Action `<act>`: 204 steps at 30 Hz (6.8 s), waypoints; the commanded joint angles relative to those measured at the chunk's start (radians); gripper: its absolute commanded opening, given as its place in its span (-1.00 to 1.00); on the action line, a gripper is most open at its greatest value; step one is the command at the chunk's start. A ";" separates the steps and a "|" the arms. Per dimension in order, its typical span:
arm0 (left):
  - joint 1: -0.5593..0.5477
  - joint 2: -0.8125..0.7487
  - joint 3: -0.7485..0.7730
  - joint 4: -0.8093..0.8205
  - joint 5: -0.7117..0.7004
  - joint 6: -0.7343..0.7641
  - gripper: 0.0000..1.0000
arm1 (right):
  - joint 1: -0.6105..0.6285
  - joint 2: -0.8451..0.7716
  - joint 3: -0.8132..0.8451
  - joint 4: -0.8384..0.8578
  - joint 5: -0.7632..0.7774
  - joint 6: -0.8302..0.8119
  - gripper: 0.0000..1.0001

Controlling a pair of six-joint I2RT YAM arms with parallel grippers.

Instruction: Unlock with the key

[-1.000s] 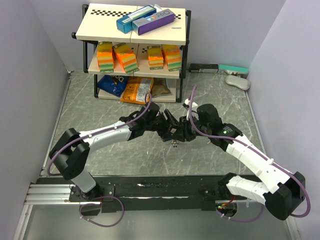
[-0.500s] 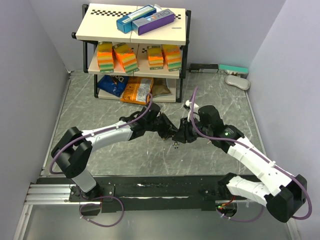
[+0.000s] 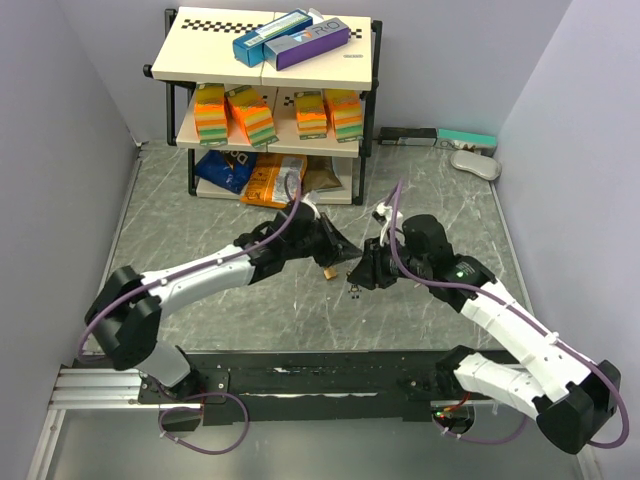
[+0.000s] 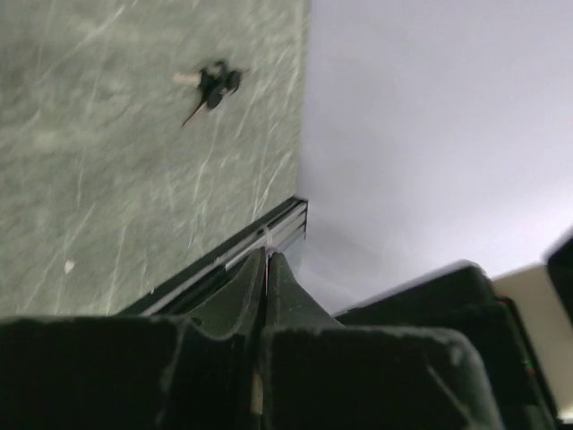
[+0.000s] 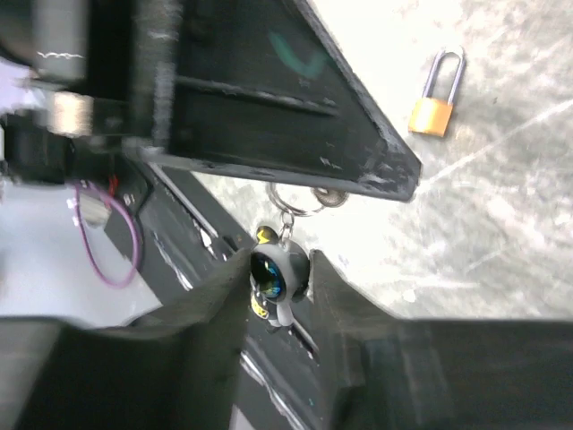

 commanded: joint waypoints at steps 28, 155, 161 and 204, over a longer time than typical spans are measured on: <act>-0.022 -0.135 -0.134 0.631 0.113 0.136 -0.98 | -0.250 -0.127 -0.111 0.539 -0.400 0.378 0.23; 0.001 -0.342 -0.133 0.325 -0.022 0.110 -0.98 | -0.405 -0.079 0.134 0.172 -0.578 0.181 0.24; 0.000 -0.333 -0.123 0.324 -0.019 0.115 -0.98 | -0.333 -0.073 0.128 0.239 -0.511 0.233 0.12; 0.000 -0.316 -0.114 0.350 0.000 0.121 -0.98 | -0.199 -0.032 0.056 0.410 -0.433 0.334 -1.00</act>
